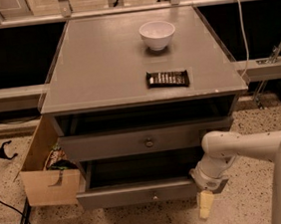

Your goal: Open middle drawer

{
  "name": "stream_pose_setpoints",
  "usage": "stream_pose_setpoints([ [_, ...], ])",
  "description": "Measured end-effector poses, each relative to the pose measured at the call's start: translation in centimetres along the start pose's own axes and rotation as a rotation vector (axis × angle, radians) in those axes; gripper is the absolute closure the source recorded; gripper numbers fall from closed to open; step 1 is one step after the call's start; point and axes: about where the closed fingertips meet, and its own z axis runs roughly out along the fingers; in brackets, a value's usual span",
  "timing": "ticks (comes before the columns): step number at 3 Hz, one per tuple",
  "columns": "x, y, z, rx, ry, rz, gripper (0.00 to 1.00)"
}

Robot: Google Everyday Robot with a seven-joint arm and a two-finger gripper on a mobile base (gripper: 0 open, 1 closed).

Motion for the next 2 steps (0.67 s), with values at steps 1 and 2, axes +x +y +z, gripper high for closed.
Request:
stream_pose_setpoints([
  [1,0.5,1.9,0.1,-0.067,0.01,0.002,0.0],
  [2,0.8,3.0,0.2,-0.111,0.018,0.002,0.0],
])
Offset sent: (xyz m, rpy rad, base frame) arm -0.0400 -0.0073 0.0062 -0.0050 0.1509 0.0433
